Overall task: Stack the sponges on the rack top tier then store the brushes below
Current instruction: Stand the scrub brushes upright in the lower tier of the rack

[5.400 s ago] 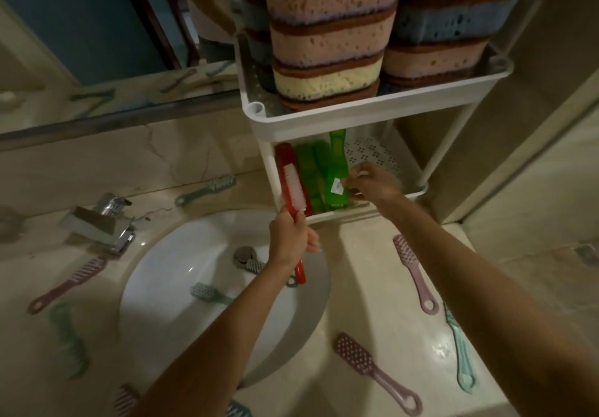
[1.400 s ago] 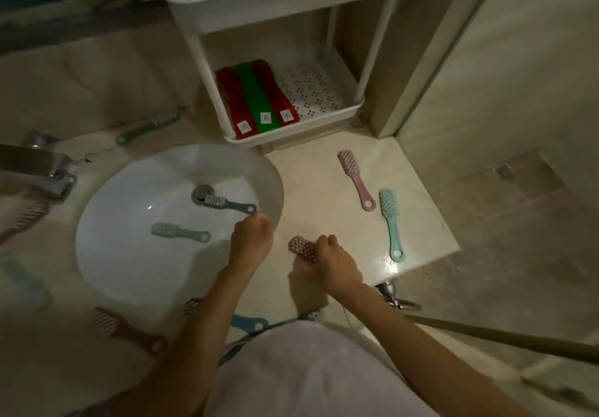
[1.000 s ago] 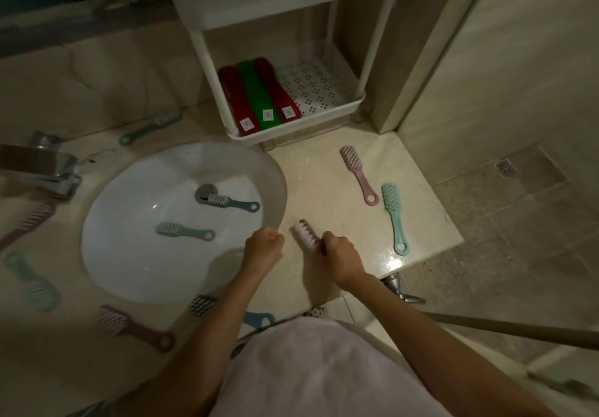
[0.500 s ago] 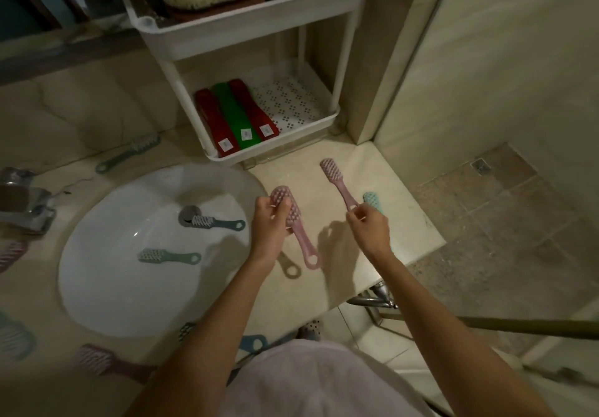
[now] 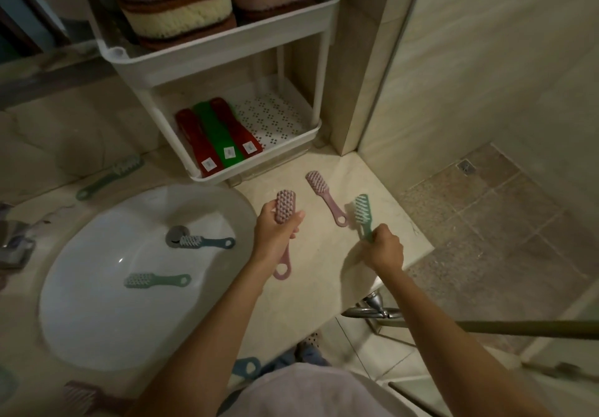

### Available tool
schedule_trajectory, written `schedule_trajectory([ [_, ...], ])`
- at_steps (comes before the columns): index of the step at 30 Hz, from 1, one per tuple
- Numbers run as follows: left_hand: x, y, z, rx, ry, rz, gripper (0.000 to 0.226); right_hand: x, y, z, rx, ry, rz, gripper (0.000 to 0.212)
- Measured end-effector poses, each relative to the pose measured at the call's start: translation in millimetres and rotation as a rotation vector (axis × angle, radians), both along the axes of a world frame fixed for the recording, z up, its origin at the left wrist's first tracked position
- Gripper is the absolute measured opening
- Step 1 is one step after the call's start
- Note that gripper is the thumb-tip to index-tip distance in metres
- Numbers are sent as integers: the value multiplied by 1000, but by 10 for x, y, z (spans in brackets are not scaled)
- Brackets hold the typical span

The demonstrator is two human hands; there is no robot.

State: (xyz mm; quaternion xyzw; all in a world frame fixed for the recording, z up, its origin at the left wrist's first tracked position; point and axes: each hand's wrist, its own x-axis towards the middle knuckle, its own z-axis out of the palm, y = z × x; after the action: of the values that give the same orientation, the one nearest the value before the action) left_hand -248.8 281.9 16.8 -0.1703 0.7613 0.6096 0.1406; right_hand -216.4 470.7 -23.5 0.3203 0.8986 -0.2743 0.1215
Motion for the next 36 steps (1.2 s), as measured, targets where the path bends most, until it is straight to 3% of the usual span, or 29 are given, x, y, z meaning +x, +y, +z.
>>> schedule_trajectory([
  [3,-102,6,28,101,2,18,68,-52,-66,87,-7,187,18,16],
  [8,-433,-64,196,123,107,123,45,-470,-336,327,-179,371,158,20],
  [12,-773,-225,302,87,134,216,35,-986,-663,485,-334,327,263,22],
  [21,-1361,-474,223,110,64,379,16,-2305,-1210,587,-347,246,348,20],
  [25,-1583,-525,180,151,39,403,17,-2708,-1321,491,-246,177,403,28],
  [31,-1866,-582,171,237,37,439,23,-2989,-1499,247,-60,87,666,45],
  [36,-1936,-606,196,318,52,475,29,-3101,-1618,133,-7,122,696,38],
])
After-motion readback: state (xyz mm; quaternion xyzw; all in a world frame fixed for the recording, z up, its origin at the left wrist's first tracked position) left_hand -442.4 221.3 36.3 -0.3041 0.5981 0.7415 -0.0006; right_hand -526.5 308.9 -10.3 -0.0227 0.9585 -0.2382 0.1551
